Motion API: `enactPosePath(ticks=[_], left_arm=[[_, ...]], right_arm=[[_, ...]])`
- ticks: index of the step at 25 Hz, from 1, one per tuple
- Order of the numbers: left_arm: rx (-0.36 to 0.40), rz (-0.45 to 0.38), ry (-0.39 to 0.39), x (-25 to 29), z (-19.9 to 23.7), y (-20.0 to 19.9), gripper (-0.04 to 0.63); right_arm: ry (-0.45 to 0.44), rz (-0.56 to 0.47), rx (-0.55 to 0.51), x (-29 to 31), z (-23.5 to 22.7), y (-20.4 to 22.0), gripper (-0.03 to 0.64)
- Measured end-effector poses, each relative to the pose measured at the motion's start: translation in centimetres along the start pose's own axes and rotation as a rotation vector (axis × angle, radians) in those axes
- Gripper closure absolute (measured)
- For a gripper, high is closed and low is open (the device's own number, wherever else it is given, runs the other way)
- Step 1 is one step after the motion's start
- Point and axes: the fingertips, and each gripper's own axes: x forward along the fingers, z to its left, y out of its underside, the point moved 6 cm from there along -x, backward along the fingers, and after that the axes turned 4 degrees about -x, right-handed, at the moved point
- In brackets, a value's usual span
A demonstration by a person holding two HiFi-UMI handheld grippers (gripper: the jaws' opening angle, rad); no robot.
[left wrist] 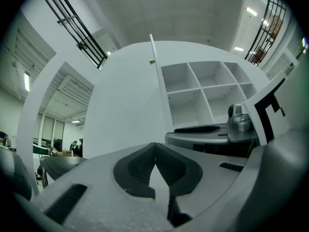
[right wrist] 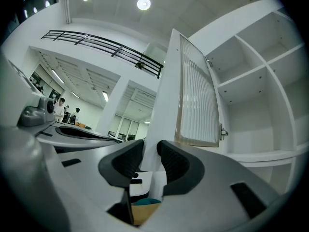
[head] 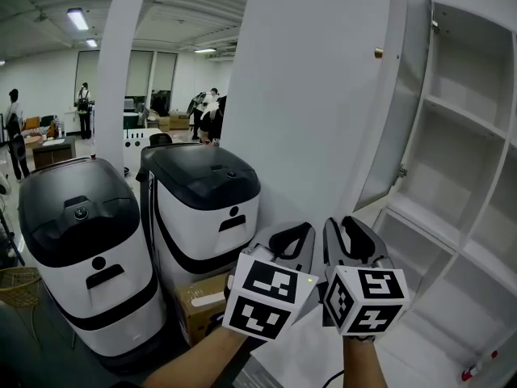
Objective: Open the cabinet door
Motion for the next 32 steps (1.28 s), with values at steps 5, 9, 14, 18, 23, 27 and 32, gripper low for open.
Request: enactPosePath(ticks=[5,9,14,18,23,27,32], left_arm=[[0.009,0.010,-0.008,0.1,0.2,0.6,0.583],[0.011,0.016,0.000,0.3,-0.6,0.8,0.583],[-0.001,0.016,0.021,0.7,-2.0,1.1,0.583],[-0.020,0.024,0.052,1.2,-3.6,1.4,0.583],[-0.038,0.039,0.099,2.1,-5.9,2.0,0.583],[-0.050,0.058,0.135,2.9,-7.7,2.7,0.583],[-0.065,0.078,0.197,3.8,-9.9,3.1,0.583]], right_arm=[[-0.009,-0.009,0.005,0.2,0.0,0.2,0.489],[-0.029,-0.009,0.018,-0.4,-0.2,0.2,0.489],[-0.038,-0.001,0.056,-2.1,-1.0,0.1,0.491],[-0.013,0.024,0.057,-3.7,-2.2,0.5,0.497],[0.050,0.066,0.062,-5.6,-4.2,1.8,0.543],[0.100,0.111,0.068,-7.2,-5.7,2.9,0.558],[0.167,0.149,0.067,-9.3,-7.4,3.6,0.572]])
